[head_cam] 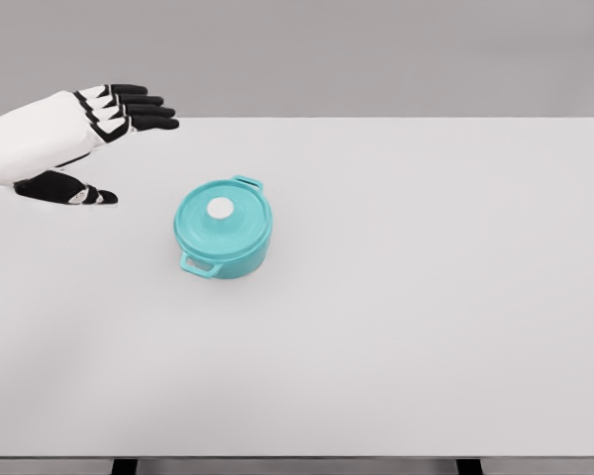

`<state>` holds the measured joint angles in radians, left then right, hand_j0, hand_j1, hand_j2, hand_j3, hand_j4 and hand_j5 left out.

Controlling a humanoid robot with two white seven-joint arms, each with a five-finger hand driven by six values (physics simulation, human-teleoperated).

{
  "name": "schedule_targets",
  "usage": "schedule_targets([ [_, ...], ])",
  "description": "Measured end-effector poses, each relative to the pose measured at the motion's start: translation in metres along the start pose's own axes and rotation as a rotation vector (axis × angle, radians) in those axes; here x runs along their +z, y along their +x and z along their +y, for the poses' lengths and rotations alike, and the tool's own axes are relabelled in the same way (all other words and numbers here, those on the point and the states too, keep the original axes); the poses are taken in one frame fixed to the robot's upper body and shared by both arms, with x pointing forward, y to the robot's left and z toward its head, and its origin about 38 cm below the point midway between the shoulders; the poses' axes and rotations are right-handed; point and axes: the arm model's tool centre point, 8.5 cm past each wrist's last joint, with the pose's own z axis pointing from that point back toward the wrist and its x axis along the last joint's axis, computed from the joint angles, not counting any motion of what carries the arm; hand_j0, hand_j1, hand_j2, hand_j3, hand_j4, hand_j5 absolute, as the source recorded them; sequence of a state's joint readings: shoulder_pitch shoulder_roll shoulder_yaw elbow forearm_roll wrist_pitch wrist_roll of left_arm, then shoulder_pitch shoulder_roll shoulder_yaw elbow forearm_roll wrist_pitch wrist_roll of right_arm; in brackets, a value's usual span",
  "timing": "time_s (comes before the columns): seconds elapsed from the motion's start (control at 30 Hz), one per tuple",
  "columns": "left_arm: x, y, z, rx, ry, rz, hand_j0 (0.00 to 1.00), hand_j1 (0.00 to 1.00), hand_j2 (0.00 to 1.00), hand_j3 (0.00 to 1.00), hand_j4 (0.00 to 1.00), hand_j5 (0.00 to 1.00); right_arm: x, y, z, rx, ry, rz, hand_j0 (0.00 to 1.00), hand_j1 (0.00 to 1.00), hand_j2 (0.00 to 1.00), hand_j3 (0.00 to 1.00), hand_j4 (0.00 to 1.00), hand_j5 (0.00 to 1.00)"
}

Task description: Open the lid of the pot with left arm

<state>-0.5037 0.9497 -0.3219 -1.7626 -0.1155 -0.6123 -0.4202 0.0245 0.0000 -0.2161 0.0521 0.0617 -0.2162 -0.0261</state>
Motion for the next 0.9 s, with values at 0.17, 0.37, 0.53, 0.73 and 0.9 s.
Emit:
schedule_targets([
  [0.17, -0.03, -0.001, 0.001, -0.077, -0.143, -0.053, 1.0, 1.0, 1.0, 1.0, 1.0, 1.0, 0.0, 0.0, 0.0, 0.0, 0.0, 0.0, 1.0, 1.0, 1.0, 1.0, 1.0, 1.0],
  [0.37, -0.063, -0.004, -0.006, -0.172, -0.254, -0.087, 1.0, 1.0, 1.0, 1.0, 1.0, 1.0, 0.0, 0.0, 0.0, 0.0, 0.0, 0.0, 1.0, 1.0, 1.0, 1.0, 1.0, 1.0],
  [0.53, -0.09, -0.002, -0.035, -0.138, -0.311, -0.13, 1.0, 1.0, 1.0, 1.0, 1.0, 1.0, 0.0, 0.0, 0.0, 0.0, 0.0, 0.0, 1.0, 1.0, 1.0, 1.0, 1.0, 1.0],
  [0.73, -0.102, -0.013, -0.064, -0.072, -0.352, -0.12, 1.0, 1.0, 1.0, 1.0, 1.0, 1.0, 0.0, 0.0, 0.0, 0.0, 0.0, 0.0, 1.0, 1.0, 1.0, 1.0, 1.0, 1.0],
  [0.9, -0.117, -0.027, -0.043, -0.109, -0.358, -0.1, 1.0, 1.0, 1.0, 1.0, 1.0, 1.0, 0.0, 0.0, 0.0, 0.0, 0.0, 0.0, 1.0, 1.0, 1.0, 1.0, 1.0, 1.0],
])
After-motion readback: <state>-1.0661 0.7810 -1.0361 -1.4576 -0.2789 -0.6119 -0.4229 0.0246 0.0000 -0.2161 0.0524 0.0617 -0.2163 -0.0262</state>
